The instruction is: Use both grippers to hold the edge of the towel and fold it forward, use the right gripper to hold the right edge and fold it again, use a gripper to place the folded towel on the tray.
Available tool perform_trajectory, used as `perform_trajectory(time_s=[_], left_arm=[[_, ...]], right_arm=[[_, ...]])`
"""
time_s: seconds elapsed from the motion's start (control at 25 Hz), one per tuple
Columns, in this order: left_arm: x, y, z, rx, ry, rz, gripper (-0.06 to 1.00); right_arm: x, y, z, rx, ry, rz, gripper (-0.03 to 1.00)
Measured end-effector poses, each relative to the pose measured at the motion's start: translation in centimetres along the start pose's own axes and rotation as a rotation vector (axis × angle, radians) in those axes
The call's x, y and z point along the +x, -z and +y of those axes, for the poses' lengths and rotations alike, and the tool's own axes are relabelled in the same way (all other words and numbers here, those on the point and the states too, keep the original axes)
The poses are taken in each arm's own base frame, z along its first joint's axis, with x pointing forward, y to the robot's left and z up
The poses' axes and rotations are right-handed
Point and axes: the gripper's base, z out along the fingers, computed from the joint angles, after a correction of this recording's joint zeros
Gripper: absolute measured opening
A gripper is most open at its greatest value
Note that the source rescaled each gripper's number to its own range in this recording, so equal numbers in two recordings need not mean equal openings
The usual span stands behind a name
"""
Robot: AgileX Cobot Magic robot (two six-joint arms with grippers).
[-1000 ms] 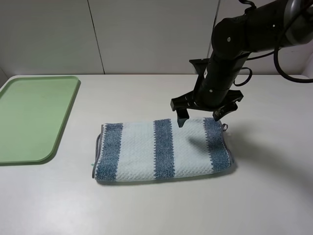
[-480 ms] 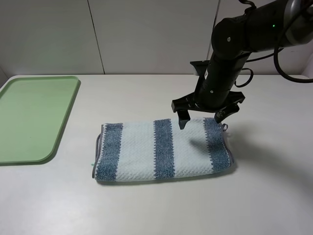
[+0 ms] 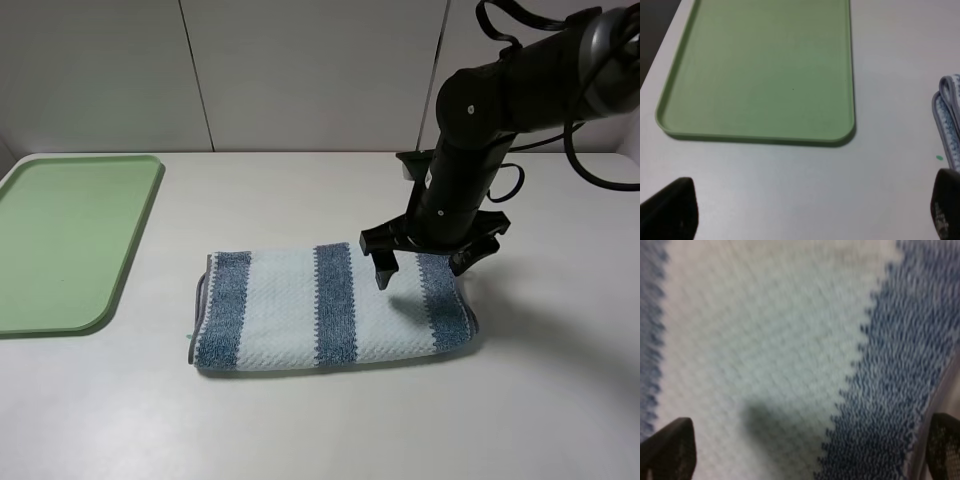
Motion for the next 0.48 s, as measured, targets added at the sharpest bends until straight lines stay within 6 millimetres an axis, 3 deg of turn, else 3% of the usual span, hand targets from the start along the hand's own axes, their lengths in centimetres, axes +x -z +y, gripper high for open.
perform_trajectory(time_s=[0.48], left_arm=[[0.0,0.0,0.01,-0.002,0.0,0.0,0.92]], right_arm=[[-0.42,-0.54,-0.07,-0.007,0.025,-0.1,1.0]])
